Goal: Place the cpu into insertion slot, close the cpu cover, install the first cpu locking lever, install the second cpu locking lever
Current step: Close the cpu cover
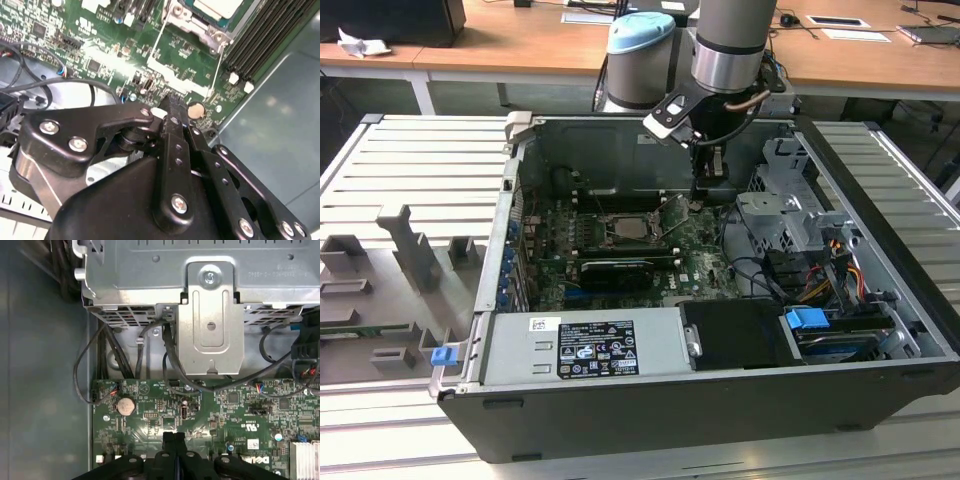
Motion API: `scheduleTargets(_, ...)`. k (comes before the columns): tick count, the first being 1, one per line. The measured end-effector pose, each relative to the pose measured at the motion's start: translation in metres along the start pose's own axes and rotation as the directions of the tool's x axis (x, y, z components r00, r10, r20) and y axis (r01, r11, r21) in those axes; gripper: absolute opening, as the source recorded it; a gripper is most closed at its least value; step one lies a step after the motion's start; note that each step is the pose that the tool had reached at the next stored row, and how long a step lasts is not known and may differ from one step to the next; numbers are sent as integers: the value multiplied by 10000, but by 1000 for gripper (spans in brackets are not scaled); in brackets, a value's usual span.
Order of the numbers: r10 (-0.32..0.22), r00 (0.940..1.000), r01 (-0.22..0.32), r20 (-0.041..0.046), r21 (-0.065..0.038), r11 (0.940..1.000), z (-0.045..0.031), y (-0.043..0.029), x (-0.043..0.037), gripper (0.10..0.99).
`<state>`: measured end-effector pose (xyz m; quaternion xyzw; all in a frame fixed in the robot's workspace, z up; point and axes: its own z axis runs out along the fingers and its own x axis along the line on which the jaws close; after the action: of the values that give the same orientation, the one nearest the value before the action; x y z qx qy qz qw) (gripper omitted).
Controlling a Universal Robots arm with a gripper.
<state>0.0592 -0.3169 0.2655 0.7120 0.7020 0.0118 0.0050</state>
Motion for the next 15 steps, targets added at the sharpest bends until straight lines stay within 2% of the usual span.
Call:
scheduleTargets(9, -7, 10000, 7, 0, 0, 10000, 139, 3, -1, 106)
scheduleTargets(11, -8, 10000, 8, 0, 0, 10000, 144, -13, -1, 106)
scheduleTargets(15, -8, 10000, 8, 0, 1, 10000, 146, -104, -3, 106)
